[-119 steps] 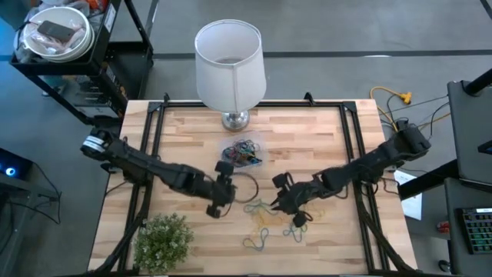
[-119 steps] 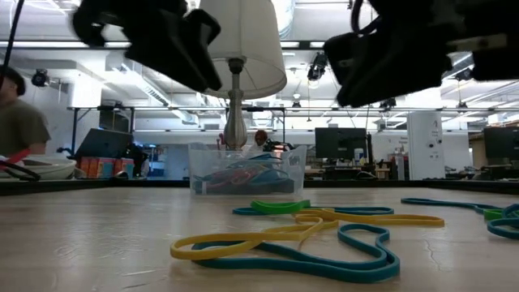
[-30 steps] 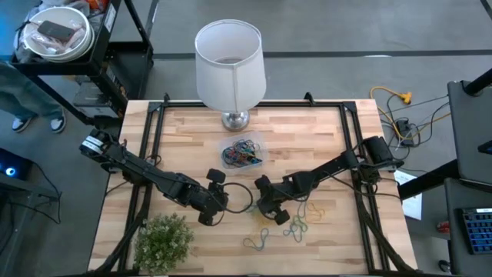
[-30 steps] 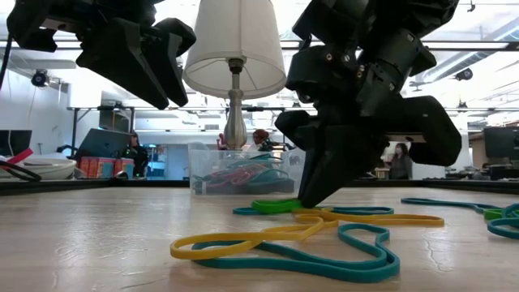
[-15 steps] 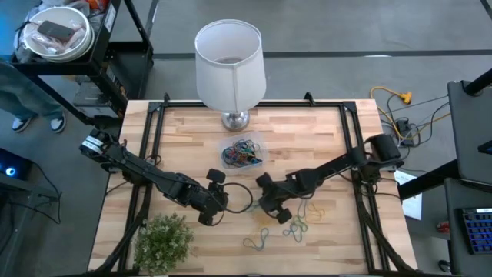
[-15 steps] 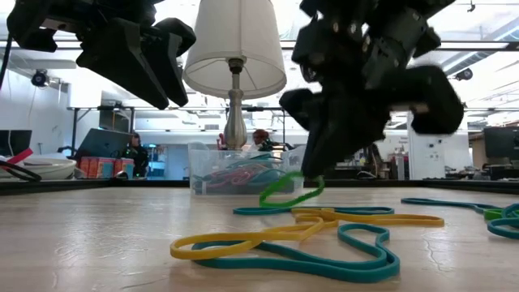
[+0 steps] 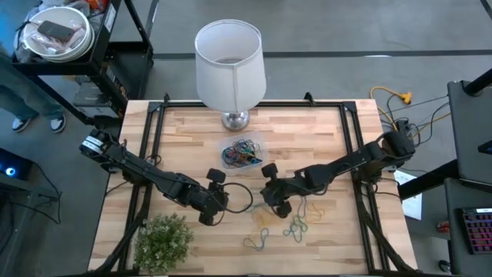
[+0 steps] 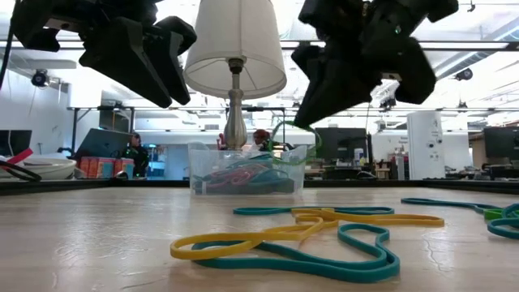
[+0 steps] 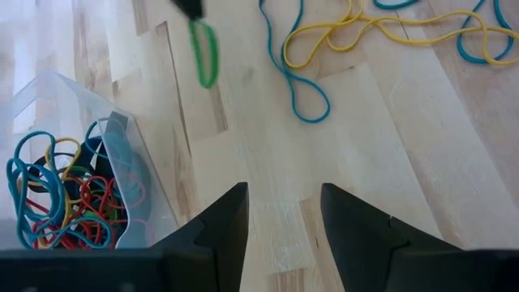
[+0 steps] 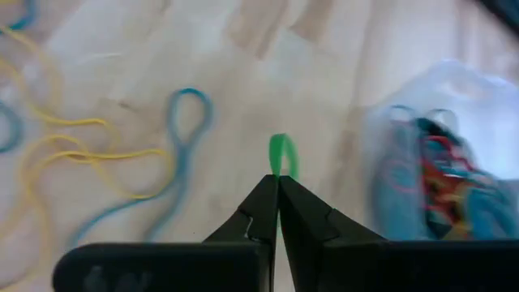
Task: Pick and place rubber bands into bin
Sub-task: Put the green rubber band into the transparent container
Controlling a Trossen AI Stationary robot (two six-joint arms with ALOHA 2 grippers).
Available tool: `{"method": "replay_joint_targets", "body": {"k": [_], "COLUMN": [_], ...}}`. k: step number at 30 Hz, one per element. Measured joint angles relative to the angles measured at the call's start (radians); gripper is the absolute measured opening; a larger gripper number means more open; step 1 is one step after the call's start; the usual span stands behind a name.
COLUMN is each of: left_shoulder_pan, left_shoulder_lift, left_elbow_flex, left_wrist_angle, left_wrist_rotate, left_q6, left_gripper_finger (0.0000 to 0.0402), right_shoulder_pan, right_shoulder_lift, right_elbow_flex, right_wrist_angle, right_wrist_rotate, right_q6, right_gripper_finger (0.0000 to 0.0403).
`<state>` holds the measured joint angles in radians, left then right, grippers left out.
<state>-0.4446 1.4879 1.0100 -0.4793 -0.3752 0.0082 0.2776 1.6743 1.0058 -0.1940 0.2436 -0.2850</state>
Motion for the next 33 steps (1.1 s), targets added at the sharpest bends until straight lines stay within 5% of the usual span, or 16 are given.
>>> {"method": "replay_joint_targets", "body": {"k": [9, 25, 33], "left_shoulder_pan": [0.0, 0.0, 0.0], "left_shoulder_lift": [0.0, 0.0, 0.0], "left_elbow_flex": [0.0, 0.0, 0.0], "left_wrist_angle": [0.0, 0.0, 0.0], "left_wrist_rotate": [-0.004, -0.005, -0.007], "left_q6": [0.007, 0.007, 0.007], "left_gripper_finger": [0.014, 0.014, 0.014], "right_shoulder_pan": [-0.041, -0.302, -0.389], "right_shoulder_lift": [-0.005, -0.003, -0.003], "right_elbow_flex": [0.0, -0.002, -0.025], "right_wrist_angle": [0.04, 0.144, 0.149], "right_wrist_rotate": [0.203, 0.201, 0.054], "right_q6": [-0.109, -0.097, -0.002], "right_gripper_finger": [0.0008, 0.0008, 0.0024]}}
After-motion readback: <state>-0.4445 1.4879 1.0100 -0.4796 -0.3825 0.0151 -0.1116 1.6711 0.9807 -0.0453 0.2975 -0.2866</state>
